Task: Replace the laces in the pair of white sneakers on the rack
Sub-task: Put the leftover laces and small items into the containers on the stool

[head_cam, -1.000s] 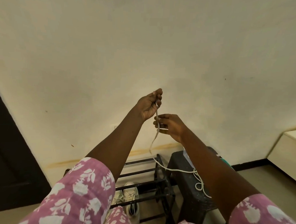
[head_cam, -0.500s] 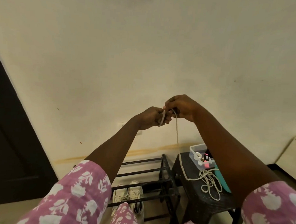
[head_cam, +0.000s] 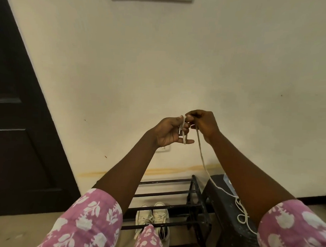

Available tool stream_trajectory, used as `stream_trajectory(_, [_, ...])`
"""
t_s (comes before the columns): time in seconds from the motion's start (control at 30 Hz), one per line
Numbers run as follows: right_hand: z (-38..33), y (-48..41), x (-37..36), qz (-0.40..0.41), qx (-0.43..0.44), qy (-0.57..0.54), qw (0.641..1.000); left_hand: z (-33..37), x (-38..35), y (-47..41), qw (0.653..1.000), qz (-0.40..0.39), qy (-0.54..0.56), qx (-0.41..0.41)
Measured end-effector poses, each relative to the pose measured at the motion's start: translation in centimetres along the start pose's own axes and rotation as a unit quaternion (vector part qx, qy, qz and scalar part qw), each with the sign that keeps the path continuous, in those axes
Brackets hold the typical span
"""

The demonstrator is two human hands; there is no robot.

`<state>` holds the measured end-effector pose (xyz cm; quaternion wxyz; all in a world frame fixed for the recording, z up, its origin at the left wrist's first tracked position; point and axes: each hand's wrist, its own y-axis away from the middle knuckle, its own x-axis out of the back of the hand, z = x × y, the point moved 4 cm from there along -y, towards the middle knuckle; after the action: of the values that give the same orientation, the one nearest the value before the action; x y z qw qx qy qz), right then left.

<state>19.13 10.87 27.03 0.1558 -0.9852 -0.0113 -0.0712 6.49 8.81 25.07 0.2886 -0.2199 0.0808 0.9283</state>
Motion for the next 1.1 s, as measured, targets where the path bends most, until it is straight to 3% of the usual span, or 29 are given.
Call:
stream_trajectory(0.13, [0.5,0.8,-2.7,-0.055,-0.051,-0.012,0.997,2.2,1.2,0.4,0.991,0.078,0.063,-0.093])
stream_trajectory(0.27, [-0.3,1.6,-5.1,-0.14,-0.087,0.059,0.985,4.4,2.5,0.5,0.963,0.161,0.132,-0.173])
stream_trajectory(0.37, [-2.3,1.8,-5.6,-0.18,-0.059,0.195,0.962,5.6,3.0,0.5,0.962,0.201,0.02,-0.184])
stream_trajectory(0.5, [-6.3,0.6,-4.8,-0.161,0.034,0.312,0.936,5.6,3.0,0.5,0.948,0.201,-0.22,-0.108])
stream_trajectory(0.63, [-9.1,-0.9,-3.9,-0.162,0.088,0.351,0.918,5.6,2.2,1.0,0.948,0.142,-0.283,-0.019])
stream_trajectory(0.8, [-9.4,-2.4,-3.2,-0.183,0.147,0.347,0.908,5.4,1.9,1.9,0.965,0.115,-0.23,0.049])
stream_trajectory(0.97, [-6.8,-2.7,-3.5,-0.114,0.175,0.215,0.954,5.1,2.0,2.7,0.986,0.066,-0.145,0.05])
stream_trajectory(1.1, [-4.1,-2.5,-4.5,-0.06,0.121,0.115,0.984,5.4,2.3,3.2,0.995,0.051,-0.085,0.005])
